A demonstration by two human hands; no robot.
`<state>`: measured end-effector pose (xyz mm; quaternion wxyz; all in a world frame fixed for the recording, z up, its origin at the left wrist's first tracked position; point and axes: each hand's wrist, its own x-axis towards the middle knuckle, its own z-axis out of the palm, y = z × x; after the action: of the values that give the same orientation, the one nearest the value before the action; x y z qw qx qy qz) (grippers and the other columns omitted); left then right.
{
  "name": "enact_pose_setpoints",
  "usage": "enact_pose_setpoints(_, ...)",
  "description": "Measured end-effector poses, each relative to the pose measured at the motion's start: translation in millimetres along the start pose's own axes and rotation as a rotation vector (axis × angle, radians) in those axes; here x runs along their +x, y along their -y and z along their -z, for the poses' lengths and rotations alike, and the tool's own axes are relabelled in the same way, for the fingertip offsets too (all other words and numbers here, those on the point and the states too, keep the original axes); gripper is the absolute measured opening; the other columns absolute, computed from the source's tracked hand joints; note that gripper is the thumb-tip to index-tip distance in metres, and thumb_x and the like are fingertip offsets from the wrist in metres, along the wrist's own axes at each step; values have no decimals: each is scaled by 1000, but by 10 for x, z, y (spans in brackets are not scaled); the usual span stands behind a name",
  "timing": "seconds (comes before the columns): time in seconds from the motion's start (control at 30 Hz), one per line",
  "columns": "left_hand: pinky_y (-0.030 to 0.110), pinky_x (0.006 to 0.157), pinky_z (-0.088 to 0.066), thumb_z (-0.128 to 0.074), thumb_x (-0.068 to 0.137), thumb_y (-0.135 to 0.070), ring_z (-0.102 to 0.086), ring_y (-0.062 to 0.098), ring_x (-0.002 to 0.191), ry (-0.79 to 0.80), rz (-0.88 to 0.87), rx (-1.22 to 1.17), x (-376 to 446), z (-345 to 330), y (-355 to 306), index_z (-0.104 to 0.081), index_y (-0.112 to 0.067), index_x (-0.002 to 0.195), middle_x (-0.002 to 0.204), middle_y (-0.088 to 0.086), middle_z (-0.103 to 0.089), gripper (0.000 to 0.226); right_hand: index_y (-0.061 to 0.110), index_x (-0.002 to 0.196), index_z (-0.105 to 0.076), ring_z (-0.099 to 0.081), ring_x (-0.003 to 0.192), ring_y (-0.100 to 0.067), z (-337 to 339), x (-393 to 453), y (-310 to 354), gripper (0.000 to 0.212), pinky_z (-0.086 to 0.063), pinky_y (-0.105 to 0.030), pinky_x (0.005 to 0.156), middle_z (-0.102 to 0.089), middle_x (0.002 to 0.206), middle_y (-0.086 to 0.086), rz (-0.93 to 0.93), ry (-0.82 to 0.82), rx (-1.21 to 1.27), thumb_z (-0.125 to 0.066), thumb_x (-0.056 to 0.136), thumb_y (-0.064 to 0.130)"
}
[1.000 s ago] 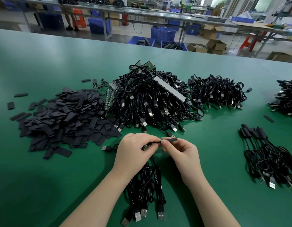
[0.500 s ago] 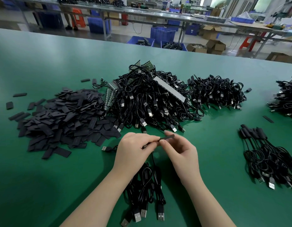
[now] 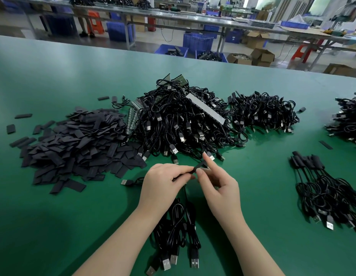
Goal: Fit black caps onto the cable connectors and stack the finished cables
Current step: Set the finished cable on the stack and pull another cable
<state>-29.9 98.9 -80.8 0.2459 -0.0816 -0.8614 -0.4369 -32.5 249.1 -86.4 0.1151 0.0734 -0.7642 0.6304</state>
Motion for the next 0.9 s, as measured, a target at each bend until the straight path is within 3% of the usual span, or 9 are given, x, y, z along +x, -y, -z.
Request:
enact_pose_setpoints(0.17,33,86,-52,-80,78,-15,-64,0,90,-27,27,-3,17,25,12,-79,-28,95,86,-26,-69,22,37,129,-59,-70,88,-2,-13,-1,25,43,-51,-14,78,-76,93,14,-129,24,82,-70,91,20)
enact_pose_setpoints(0.23,13,88,-42,-78,76,-12,-59,1,91,-37,-62,96,19,22,-9,-79,-27,92,85,-18,-73,22,32,102,-76,-69,78,-4,-37,0,34,16,-51,-21,74,-76,81,9,-130,86,27,-71,90,22)
enact_pose_setpoints(0.3,4,86,-33,-75,74,-14,-54,-1,94,-30,-120,139,12,12,-33,-78,-25,93,84,-15,-73,23,30,74,-76,-61,66,-9,-46,5,34,16,-47,-24,65,-72,70,-2,-112,80,7,-72,89,23)
enact_pose_setpoints(0.33,2,87,-31,-75,74,-15,-53,-4,95,-13,-114,130,6,15,-40,-77,-26,97,87,-16,-73,26,26,70,-75,-57,64,-10,-35,14,32,18,-45,-24,62,-69,69,-8,-108,61,15,-73,88,23)
enact_pose_setpoints(0.47,9,94,-29,-75,81,-28,-56,-4,102,119,-67,167,19,22,11,-71,-33,113,105,-20,-70,33,19,71,-77,-65,67,-10,31,63,52,19,-50,-17,63,-73,71,-6,-170,-38,171,-72,90,19)
enact_pose_setpoints(0.57,27,90,-41,-72,86,-30,-64,2,99,142,-73,243,51,20,60,-75,-31,104,98,-19,-72,18,20,76,-78,-68,70,-8,49,80,38,17,-49,-13,64,-76,78,-4,-227,-80,243,-70,91,23)
enact_pose_setpoints(0.77,37,80,-51,-67,83,-26,-68,9,88,71,-185,246,48,17,89,-77,-26,95,88,-14,-73,16,31,81,-78,-72,85,-3,-50,20,27,22,-51,-13,76,-77,87,11,-114,43,71,-75,86,10)
enact_pose_setpoints(0.83,35,88,-48,-63,85,-39,-66,7,94,40,-179,213,64,24,71,-75,-28,105,98,-15,-72,26,27,81,-79,-72,85,-6,-52,31,75,15,-54,-17,75,-78,89,6,-116,-4,168,-74,86,13)
enact_pose_setpoints(0.9,26,99,-37,-57,84,-54,-58,4,111,-1,-116,180,64,37,50,-67,-28,123,118,-14,-67,47,25,80,-78,-70,89,-9,17,91,167,8,-57,-23,80,-77,98,0,-164,-94,365,-72,83,29)
